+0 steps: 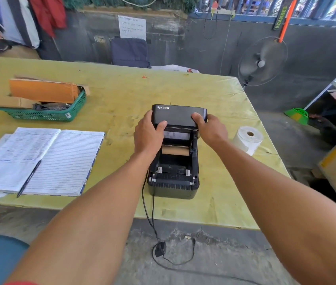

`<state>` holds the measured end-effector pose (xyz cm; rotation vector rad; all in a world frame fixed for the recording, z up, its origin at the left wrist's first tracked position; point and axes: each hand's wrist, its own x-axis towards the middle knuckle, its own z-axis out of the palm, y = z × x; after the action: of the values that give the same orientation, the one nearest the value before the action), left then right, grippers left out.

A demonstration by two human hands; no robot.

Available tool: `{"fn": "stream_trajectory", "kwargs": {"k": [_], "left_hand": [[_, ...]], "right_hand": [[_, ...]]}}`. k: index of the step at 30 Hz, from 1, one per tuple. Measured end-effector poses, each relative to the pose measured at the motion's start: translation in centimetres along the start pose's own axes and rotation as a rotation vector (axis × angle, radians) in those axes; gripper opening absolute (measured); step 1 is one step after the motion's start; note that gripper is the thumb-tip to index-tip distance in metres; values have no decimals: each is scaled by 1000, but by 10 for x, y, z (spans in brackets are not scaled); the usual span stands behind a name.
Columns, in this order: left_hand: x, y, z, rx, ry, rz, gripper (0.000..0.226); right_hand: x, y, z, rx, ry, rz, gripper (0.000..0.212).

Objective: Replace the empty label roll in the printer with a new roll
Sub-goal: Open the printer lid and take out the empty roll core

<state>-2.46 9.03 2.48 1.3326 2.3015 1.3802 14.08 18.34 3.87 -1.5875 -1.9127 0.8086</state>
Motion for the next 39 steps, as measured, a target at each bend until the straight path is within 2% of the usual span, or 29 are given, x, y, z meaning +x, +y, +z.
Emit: {"fn": "stream_trajectory", "kwargs": {"k": [4,15,23,28,32,34,36,39], "left_hand": [[34,8,4,-15,-8,-18,60],[105,6,19,-2,-141,-59,56],[112,1,30,3,-98,-71,56],[105,-7,39,80,-19,-36,52],[95,-13,34,-72,38,-89,55],[87,-25,33,-129,61,-128,40],[74,-45,33,-26,-24,-116,33],[52,-76,35,195,-430,22,51]], "right_hand": [[32,-16,-1,21,9,56,70],[67,-27,3,73,43,82,48],[72,-24,3,107,22,78,43],[68,-10,1,218,78,120,53],[55,8,10,277,64,139,48],[46,24,18,221,51,152,39],[37,42,25,58,-29,149,36],[26,60,35,-226,-263,71,42]]}}
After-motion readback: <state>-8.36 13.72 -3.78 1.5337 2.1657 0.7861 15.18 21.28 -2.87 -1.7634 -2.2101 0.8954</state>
